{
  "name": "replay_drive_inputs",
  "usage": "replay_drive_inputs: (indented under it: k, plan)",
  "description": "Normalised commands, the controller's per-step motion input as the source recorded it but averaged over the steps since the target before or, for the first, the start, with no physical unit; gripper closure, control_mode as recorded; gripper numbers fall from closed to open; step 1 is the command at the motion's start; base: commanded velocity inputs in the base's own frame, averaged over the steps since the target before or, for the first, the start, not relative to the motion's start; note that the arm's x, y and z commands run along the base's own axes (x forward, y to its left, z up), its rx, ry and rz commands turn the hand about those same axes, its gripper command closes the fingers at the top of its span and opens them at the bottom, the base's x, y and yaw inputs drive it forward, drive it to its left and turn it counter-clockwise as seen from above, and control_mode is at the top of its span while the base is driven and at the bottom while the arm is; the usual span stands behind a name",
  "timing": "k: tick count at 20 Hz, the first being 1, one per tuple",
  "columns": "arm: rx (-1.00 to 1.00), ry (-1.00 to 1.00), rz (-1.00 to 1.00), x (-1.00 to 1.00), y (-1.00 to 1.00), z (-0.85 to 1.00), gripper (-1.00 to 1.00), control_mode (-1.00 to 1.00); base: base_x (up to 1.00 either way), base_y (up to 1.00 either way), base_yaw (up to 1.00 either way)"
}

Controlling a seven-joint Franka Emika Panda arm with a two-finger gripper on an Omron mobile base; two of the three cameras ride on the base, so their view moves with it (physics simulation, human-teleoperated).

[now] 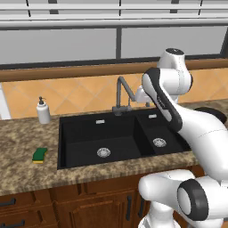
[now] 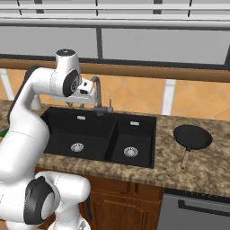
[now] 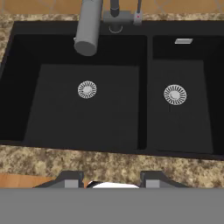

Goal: Pick the pan and sponge and place them into the sink. Then turn on the water.

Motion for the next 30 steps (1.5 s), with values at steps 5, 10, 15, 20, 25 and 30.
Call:
replay_drive_inputs:
  k: [5,10,15,20,25,30]
  plan:
    - [0.00,-0.02,0.02,-0.70,-0.04,0.00,-1.00,-1.00,0.00,0.00,0.00]
    - [-0.03,-0.01,0.00,-0.91,-0.47,-0.16,-1.00,-1.00,0.00,0.00,0.00]
    - [-0.01,0.00,-0.03,-0.18,-0.98,-0.41,-1.00,-1.00,0.00,0.00,0.00]
    - [-0.05,0.02,-0.17,0.32,-0.76,-0.31,-1.00,-1.00,0.00,0.00,0.00]
    - [-0.02,0.09,-0.17,0.57,-0.84,-0.25,-1.00,-1.00,0.00,0.00,0.00]
    - [0.00,0.09,-0.15,0.63,-0.82,-0.28,-1.00,-1.00,0.00,0.00,0.00]
